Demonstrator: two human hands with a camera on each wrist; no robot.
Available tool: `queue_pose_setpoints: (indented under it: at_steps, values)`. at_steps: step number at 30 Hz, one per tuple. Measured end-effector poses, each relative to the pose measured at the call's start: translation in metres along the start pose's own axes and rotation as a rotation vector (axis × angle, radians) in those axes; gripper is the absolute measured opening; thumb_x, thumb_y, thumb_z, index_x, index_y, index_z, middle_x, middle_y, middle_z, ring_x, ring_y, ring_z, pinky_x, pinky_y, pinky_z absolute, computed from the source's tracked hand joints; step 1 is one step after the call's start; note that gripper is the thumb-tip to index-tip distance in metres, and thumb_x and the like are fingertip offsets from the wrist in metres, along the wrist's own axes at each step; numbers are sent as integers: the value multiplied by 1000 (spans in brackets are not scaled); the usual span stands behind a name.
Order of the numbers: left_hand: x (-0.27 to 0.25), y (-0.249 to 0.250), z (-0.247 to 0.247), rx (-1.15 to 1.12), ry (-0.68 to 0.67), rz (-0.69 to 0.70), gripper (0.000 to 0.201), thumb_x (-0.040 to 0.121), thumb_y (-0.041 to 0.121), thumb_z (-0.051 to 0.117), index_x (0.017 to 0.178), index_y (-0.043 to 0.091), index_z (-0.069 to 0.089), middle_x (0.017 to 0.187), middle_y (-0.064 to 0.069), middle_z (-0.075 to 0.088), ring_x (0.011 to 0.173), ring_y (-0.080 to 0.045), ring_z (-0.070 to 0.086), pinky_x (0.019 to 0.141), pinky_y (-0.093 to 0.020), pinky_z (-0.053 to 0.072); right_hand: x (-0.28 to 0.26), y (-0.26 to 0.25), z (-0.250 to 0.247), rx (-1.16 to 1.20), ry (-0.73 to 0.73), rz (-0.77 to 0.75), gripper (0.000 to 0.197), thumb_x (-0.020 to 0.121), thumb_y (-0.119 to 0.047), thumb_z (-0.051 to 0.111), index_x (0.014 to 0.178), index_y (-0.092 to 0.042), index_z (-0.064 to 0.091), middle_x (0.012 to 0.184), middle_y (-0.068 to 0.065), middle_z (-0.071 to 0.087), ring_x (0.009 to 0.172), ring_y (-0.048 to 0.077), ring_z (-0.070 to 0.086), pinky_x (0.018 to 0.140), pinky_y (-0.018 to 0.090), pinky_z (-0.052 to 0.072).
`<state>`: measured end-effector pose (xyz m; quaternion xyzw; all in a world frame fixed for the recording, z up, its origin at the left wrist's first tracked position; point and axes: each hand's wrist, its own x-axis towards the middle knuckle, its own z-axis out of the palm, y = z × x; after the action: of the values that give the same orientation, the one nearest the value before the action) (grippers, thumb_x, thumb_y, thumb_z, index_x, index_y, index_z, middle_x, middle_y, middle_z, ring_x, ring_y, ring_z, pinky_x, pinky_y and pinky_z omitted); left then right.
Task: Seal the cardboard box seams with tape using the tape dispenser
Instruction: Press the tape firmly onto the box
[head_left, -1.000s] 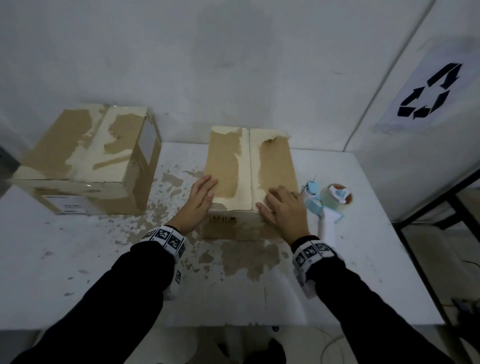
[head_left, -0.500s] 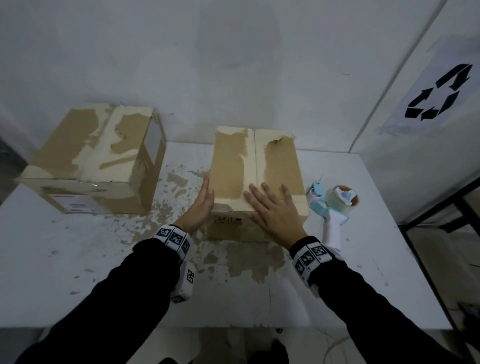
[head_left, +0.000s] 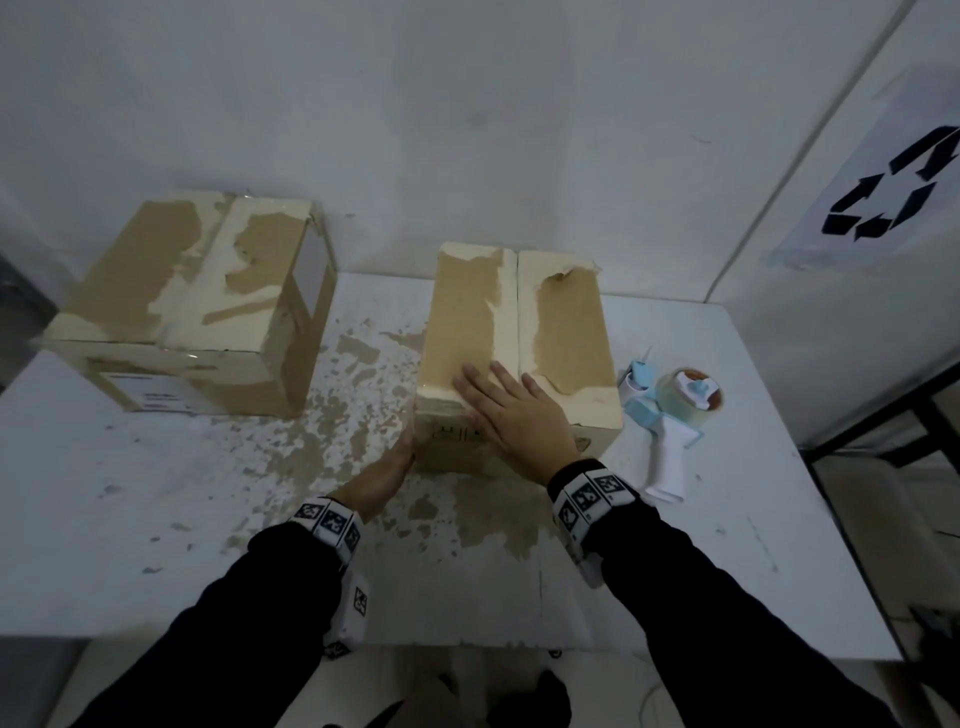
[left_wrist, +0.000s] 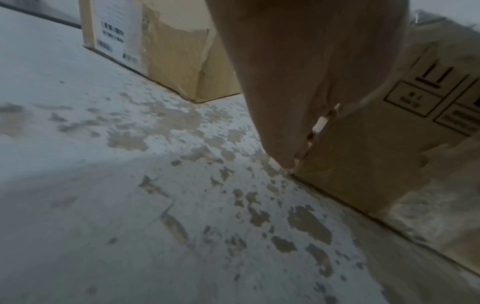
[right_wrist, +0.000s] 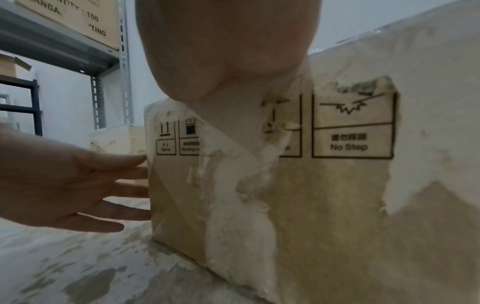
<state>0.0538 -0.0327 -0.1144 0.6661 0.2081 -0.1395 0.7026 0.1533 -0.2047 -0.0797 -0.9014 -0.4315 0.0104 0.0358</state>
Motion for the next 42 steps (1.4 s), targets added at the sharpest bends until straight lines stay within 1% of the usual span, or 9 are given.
queue_pose_setpoints:
  at_steps: [5,10,14,18,21,25,33,39,42]
  values:
    - [13,33,-13,-141,99,61,58,98,51,11,147,23,24,151,0,33,136,-21,36,114,-38,27,0,0,-1,9,-6,11,58,98,-47,8,152,-31,16,160,-10,16,148,22,16,117,45,18]
    - [15,53,5,-116,3,165,48,101,42,15,145,25,28,136,3,45,117,-10,48,99,-25,38,1,-1,1,20,73,18,51,100,-45,19,149,-34,29,155,-8,32,144,24,30,113,50,25]
    - [15,49,0,-97,-11,185,43,102,37,12,142,31,27,131,5,47,118,-10,48,99,-25,40,8,-14,-2,-34,130,-22,46,97,-45,29,135,-32,51,131,8,59,118,36,54,95,55,41]
    - [12,54,-4,-72,-28,150,51,99,45,15,148,30,19,143,6,38,131,-15,39,107,-34,37,12,-20,3,-112,199,-63,44,95,-36,33,138,-36,44,118,16,62,104,41,58,85,50,48]
    - [16,50,-9,-47,-56,130,52,98,50,15,148,36,14,153,3,26,140,-18,29,116,-44,24,10,-19,5,-146,246,-127,46,96,-30,33,141,-41,37,123,14,61,105,43,59,84,51,50]
    - [16,53,-8,-44,-45,120,53,99,47,14,149,32,13,153,5,25,138,-16,31,111,-32,30,11,-15,4,-241,231,-193,49,97,-27,34,142,-46,28,129,13,59,105,46,58,83,56,50]
    - [12,60,-5,-8,-28,67,52,99,47,15,149,33,9,155,8,17,140,-13,24,103,-26,28,12,-7,-7,-286,42,-308,47,82,-37,57,128,-46,53,143,9,49,116,47,52,83,60,47]
    - [13,55,-5,-22,7,62,54,98,50,17,147,28,23,147,1,38,126,-16,43,99,-28,39,1,-18,-16,-1,27,-143,52,96,-48,19,147,-37,17,147,4,46,133,38,42,101,60,32]
    - [13,55,-1,-38,21,39,55,97,52,16,145,27,27,140,7,41,125,-15,43,103,-29,35,5,-29,-16,42,22,2,52,100,-43,21,142,-25,44,132,0,61,120,29,58,93,52,47]
